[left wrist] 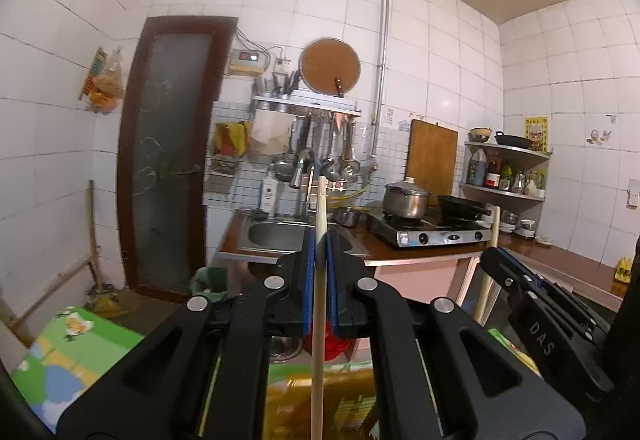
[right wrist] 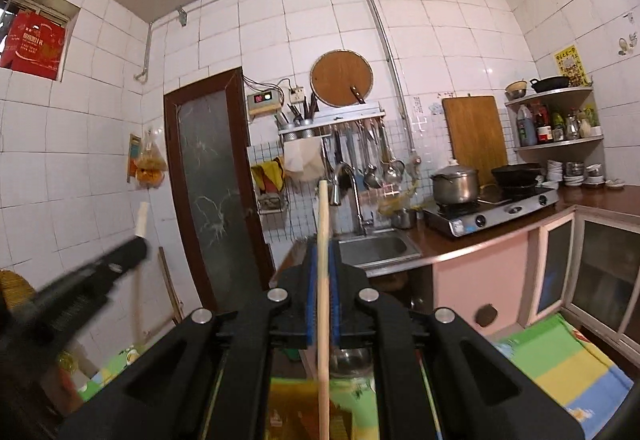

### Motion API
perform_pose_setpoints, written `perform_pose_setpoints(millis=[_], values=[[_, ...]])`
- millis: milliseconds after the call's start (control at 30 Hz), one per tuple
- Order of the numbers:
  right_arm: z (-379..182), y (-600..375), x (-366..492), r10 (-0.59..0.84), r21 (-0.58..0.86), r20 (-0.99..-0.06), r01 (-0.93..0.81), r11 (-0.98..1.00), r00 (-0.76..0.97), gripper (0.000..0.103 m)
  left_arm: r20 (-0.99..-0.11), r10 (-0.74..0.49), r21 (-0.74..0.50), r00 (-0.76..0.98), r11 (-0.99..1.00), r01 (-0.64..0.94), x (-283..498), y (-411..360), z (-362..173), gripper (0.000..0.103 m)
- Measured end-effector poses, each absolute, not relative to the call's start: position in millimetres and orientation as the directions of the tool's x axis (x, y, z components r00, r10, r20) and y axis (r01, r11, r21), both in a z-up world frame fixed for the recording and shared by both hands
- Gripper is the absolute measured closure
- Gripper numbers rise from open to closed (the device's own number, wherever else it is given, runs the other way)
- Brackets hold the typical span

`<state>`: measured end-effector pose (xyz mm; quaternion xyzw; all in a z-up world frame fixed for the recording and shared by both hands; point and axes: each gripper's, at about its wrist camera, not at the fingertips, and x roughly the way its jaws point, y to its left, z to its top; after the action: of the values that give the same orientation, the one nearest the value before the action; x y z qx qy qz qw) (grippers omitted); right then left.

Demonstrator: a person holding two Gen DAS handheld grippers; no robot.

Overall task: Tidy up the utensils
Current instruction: 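Lift both held chopsticks and carry them over the yellow slotted holder, then lower the chopsticks into the yellow holder and open both tools, then move both open tools back down to the remaining chopsticks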

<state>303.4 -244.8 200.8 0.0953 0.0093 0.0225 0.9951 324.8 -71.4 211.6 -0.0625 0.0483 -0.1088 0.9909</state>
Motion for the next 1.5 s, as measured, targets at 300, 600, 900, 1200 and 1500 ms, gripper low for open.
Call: perform_pose_setpoints(millis=[300,600,900,1200,1500], values=[[151.2,-236.4,354.3,0.061,0.166,-0.056,-0.051,0.985,0.997,0.097,-0.143,-0.183,-0.163,0.973,0.974,0.160,405.2,-77.0,149.7,0.098],[110.7,-234.9,369.3,0.055,0.130,-0.231,-0.025,0.991,0.971,0.096,-0.190,-0.137,-0.130,0.972,0.985,0.114,399.5,-69.0,130.7,0.066],[123.9,-254.4,310.4,-0.027,0.126,-0.321,0.071,0.990,0.947,0.032,-0.280,-0.099,-0.207,0.955,0.977,0.041,315.9,0.1,152.7,0.006],[108.6,-253.8,215.8,-0.049,0.100,-0.394,0.095,0.990,0.918,0.027,-0.392,-0.019,-0.131,0.920,0.991,-0.035,222.1,42.0,127.7,0.005],[44.2,-228.1,171.5,-0.044,0.062,-0.475,0.084,0.995,0.879,0.027,-0.509,0.026,-0.073,0.860,0.995,-0.073,177.3,44.4,58.9,0.005]])
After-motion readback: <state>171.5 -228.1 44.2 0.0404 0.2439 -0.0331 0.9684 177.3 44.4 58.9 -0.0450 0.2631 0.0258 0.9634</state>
